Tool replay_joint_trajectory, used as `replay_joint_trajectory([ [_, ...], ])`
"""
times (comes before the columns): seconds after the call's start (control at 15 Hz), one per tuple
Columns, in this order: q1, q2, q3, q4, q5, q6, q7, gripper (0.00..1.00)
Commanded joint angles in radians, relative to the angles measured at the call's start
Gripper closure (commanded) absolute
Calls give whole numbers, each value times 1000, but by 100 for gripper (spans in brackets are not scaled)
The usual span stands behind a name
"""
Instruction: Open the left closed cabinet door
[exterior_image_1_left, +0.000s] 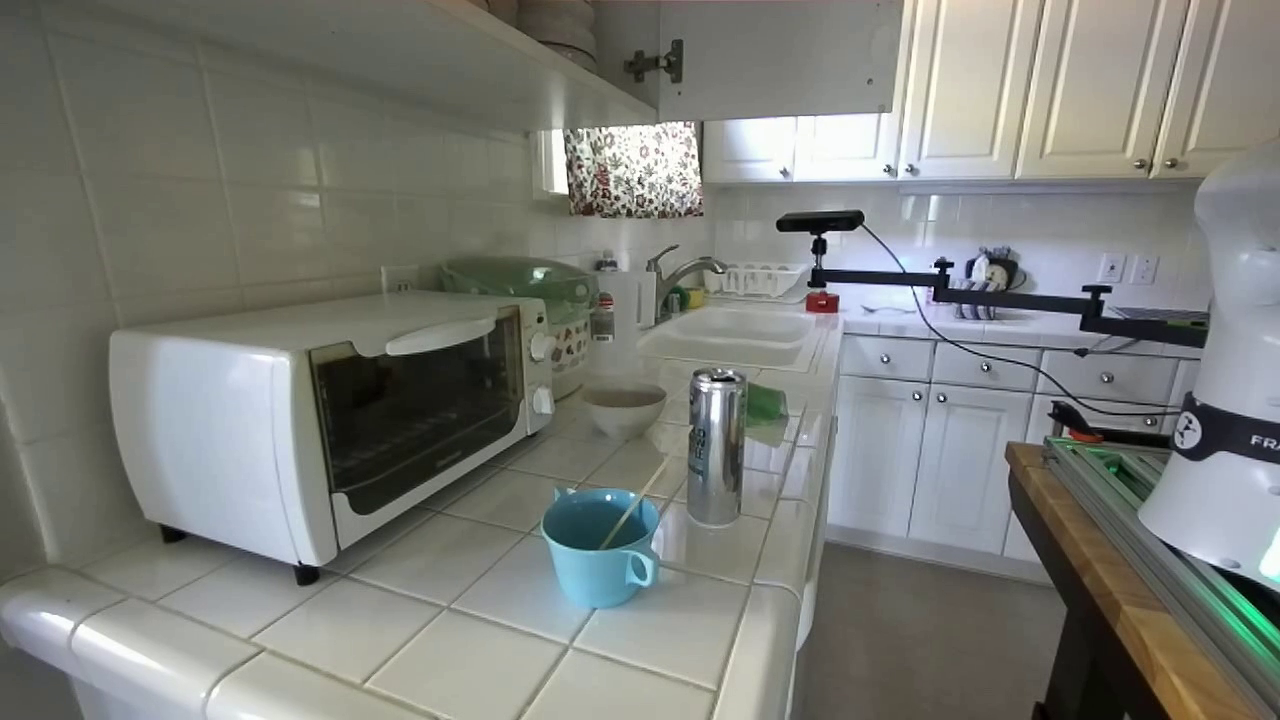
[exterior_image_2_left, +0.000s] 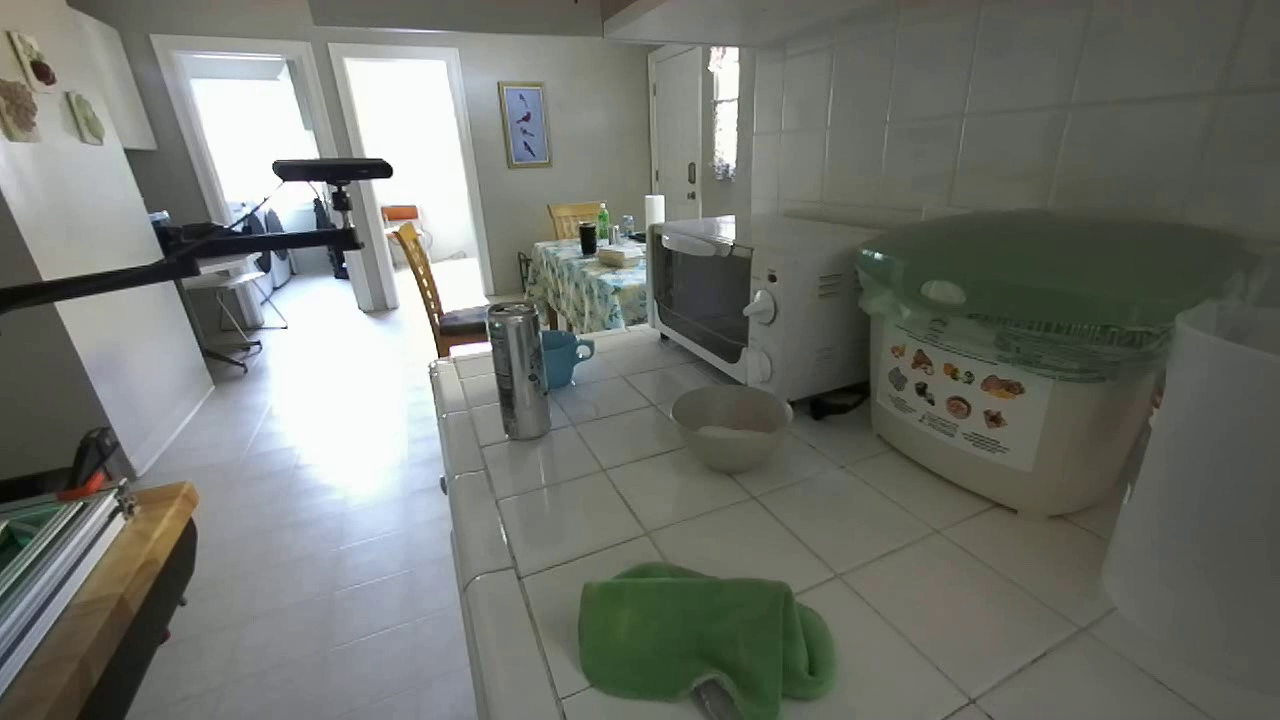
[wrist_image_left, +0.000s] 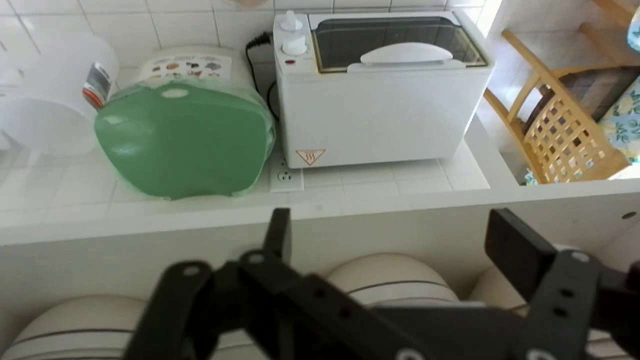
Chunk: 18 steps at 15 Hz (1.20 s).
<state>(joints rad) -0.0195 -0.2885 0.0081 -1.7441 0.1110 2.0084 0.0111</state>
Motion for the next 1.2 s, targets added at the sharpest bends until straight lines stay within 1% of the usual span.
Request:
replay_joint_trajectory([
  [0.0, 8, 65, -7, 93, 13, -144, 59, 0],
  [0.27, -1, 97, -6, 89, -22, -233, 83, 0],
  [0.33, -2, 99, -7, 80, -29, -247, 85, 0],
  [0.4, -3, 94, -5, 59, -36, -231, 85, 0],
  [0.67, 1, 63, 5, -66, -71, -38, 61, 0],
  [0.87, 6, 44, 17, -175, -83, 98, 69, 0],
  [1.07, 9, 21, 28, -267, -97, 168, 84, 0],
  [1.13, 9, 14, 31, -289, -96, 163, 93, 0],
])
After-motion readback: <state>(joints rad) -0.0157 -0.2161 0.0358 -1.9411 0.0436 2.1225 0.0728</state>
